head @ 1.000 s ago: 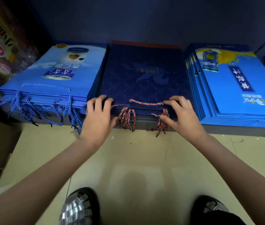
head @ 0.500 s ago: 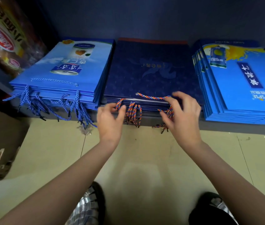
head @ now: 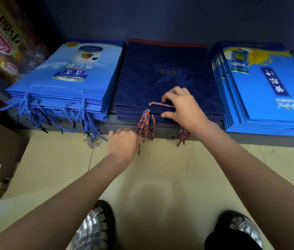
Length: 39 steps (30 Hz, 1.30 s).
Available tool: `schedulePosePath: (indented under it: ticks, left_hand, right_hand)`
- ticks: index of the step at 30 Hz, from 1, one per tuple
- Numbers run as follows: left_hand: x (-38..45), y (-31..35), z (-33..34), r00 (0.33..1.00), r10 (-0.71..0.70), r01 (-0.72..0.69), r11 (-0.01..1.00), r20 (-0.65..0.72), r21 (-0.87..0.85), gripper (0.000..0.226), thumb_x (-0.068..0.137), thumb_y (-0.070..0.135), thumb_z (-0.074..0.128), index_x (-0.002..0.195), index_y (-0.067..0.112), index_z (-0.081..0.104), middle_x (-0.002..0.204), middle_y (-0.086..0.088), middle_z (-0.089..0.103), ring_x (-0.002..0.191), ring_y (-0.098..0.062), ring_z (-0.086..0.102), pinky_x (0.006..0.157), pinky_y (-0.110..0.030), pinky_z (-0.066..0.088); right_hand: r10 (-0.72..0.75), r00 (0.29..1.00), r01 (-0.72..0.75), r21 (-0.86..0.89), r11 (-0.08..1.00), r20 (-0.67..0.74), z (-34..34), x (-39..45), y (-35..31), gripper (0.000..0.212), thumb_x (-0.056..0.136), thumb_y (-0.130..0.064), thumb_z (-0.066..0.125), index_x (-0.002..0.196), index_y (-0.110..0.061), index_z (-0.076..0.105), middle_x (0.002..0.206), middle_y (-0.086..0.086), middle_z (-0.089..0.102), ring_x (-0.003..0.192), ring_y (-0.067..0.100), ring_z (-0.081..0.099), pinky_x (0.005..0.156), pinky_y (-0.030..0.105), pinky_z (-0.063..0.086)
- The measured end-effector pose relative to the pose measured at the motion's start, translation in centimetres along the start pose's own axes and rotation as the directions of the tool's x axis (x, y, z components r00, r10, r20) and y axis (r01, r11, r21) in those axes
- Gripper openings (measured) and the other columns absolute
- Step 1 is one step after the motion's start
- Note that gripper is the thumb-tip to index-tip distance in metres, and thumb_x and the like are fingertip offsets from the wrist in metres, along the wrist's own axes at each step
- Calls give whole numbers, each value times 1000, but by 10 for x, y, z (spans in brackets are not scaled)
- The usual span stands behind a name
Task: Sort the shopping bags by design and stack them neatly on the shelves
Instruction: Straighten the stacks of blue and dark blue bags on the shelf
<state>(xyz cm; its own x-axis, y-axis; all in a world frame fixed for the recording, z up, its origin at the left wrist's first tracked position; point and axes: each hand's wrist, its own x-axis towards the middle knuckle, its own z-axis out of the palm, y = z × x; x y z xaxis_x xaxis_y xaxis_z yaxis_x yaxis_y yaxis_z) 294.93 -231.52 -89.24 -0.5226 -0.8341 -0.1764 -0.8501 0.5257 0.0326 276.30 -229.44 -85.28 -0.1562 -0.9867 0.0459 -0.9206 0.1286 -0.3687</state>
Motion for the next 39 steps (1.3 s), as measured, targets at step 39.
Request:
schedulePosePath:
  ticks: [39]
  left_hand:
    - [10, -2, -22, 773, 275, -228, 961, -572, 153, 40, 78, 51, 52, 72, 11, 55, 68, -6, 57, 69, -27, 53, 68, -37, 29]
  right_hand:
    - [322, 903, -355, -71, 932, -286, 33, -113, 35, 39, 78, -54, 59, 83, -16, 65, 81, 2, 68, 90, 27, 49, 70, 35, 23]
